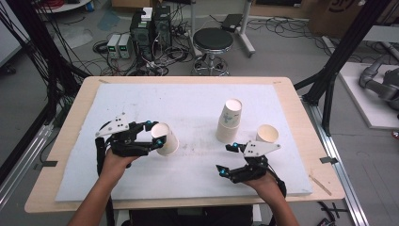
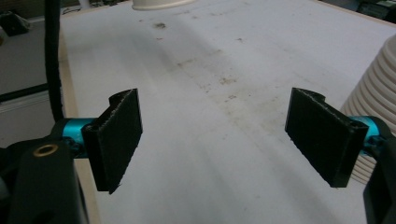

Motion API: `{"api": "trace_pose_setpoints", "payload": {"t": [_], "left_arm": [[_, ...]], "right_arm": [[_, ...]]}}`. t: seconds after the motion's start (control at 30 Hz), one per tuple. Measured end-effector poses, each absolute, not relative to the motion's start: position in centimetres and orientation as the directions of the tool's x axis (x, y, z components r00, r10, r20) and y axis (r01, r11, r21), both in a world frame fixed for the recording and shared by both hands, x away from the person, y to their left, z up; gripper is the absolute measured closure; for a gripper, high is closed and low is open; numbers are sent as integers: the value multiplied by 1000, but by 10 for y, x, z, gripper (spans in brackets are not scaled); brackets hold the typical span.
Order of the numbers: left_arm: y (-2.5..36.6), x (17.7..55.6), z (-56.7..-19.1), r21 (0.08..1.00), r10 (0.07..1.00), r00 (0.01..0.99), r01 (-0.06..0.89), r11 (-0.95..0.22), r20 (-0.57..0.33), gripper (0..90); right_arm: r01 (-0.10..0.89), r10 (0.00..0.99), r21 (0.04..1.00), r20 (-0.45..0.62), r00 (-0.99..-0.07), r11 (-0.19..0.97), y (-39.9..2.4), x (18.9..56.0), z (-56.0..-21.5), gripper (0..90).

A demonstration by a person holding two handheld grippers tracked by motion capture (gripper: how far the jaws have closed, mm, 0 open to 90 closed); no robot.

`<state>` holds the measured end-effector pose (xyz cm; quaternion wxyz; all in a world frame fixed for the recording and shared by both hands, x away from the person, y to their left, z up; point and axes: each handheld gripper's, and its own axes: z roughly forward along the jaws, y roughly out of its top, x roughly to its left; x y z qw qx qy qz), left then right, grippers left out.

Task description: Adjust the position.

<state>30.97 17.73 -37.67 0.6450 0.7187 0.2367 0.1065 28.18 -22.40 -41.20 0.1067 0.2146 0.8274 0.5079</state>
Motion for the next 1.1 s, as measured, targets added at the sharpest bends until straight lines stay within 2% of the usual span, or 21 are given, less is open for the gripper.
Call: {"api": "trace_pose_setpoints", "payload": {"t": [0.77,1.1], "left_arm": [[157,293,-382,974,348,925,201,-101,-154,357],[146,292,-382,972,298,943,197,-131,-151,358]], "right_arm": [[229,376,892,72,-924,391,-197,283,-409,194],[203,307,897,81,-948,393,-173,289,-403,194]]}}
